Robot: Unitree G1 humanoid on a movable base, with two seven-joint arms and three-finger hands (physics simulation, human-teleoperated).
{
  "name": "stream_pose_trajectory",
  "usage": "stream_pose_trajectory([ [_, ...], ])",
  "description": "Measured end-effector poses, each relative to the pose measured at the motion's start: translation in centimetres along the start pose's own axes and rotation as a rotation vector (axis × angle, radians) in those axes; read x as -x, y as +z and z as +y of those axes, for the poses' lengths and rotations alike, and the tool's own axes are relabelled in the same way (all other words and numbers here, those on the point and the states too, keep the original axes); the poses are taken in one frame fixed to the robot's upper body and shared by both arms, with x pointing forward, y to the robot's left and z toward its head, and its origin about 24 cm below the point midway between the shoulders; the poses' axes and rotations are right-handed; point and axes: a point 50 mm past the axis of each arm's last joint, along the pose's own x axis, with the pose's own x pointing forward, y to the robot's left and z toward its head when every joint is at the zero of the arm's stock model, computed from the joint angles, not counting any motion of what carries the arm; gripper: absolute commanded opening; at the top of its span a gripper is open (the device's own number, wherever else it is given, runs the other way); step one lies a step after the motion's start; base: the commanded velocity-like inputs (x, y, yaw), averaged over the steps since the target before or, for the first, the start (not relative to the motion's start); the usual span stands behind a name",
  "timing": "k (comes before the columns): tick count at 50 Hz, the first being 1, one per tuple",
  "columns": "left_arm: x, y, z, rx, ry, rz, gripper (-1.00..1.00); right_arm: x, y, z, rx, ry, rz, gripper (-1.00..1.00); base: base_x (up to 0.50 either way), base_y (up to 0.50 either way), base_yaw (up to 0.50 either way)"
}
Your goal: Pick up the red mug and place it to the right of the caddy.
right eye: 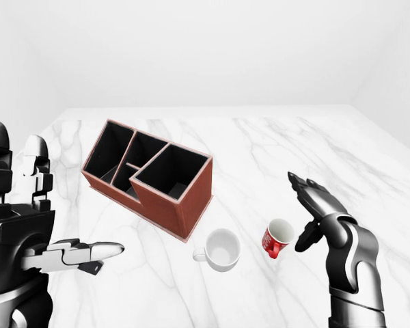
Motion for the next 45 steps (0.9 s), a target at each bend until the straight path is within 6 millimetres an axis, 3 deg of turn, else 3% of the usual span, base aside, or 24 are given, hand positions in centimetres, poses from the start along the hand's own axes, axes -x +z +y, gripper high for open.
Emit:
stream_pose_trajectory([
  [45,-0.1,0.1,0.2,-0.004,0.006,-0.011,1.00,-1.8,1.2,2.7,0.072,0.116,0.022,1.00,0.00,0.00,0.00],
])
